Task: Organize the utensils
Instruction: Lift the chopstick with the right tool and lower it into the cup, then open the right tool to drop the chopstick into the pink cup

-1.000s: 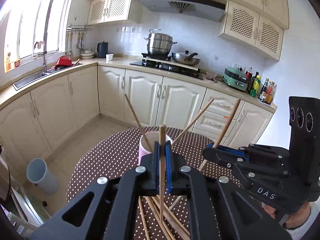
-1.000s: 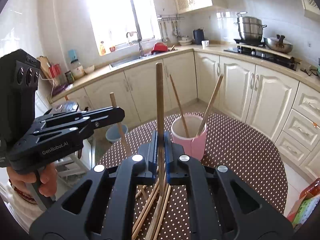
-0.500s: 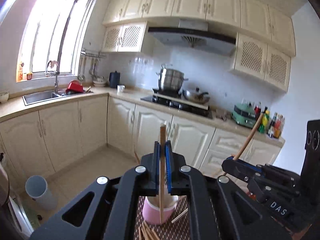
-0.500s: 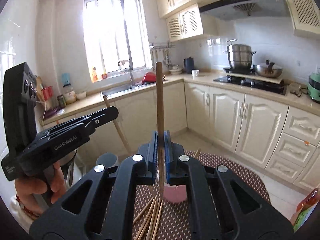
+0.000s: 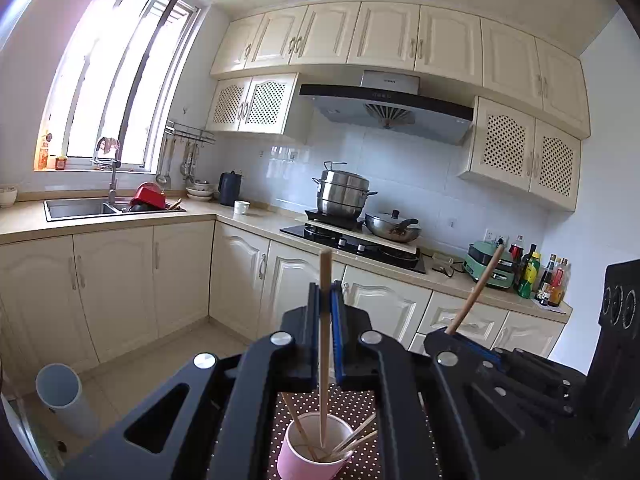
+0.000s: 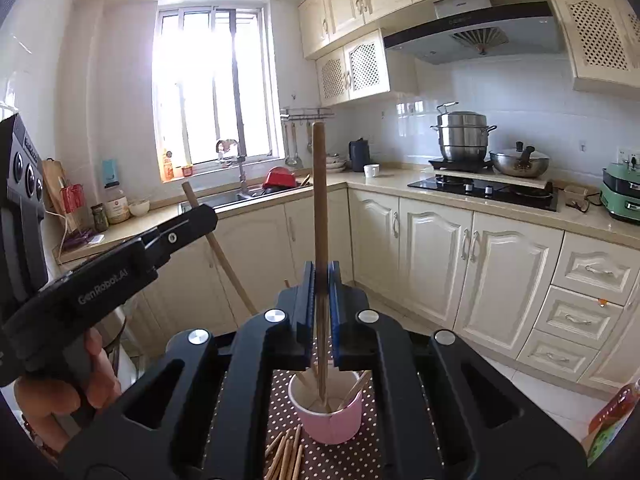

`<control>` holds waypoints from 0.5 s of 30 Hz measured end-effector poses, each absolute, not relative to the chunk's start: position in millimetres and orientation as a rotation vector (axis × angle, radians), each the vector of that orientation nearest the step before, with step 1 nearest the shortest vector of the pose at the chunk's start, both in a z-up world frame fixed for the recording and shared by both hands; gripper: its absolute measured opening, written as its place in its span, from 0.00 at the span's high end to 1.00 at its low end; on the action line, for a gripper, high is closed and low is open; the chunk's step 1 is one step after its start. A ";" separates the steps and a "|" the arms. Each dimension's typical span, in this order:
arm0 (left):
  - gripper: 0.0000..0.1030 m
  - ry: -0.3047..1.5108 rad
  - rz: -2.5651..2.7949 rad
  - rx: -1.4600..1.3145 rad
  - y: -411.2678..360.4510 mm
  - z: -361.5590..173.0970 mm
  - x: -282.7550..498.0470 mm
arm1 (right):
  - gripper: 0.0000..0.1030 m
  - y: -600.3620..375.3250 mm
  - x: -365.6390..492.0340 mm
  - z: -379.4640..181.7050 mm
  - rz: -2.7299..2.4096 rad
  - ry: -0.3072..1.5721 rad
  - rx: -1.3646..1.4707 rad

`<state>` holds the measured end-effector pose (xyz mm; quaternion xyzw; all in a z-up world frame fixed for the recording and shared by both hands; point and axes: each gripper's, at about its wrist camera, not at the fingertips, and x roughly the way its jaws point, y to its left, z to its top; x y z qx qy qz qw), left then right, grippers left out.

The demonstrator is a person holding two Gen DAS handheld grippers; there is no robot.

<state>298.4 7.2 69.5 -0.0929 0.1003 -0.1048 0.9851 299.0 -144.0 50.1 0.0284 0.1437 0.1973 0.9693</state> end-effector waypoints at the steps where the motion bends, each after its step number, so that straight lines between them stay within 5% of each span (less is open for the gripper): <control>1: 0.94 0.207 -0.210 -0.187 6.6 65.9 299.7 | 0.94 -143.9 300.8 48.3 0.398 0.294 0.060; 15: 0.94 0.290 -0.218 -0.134 -4.3 7.9 305.1 | 0.93 -126.6 295.7 10.0 0.394 0.333 -0.010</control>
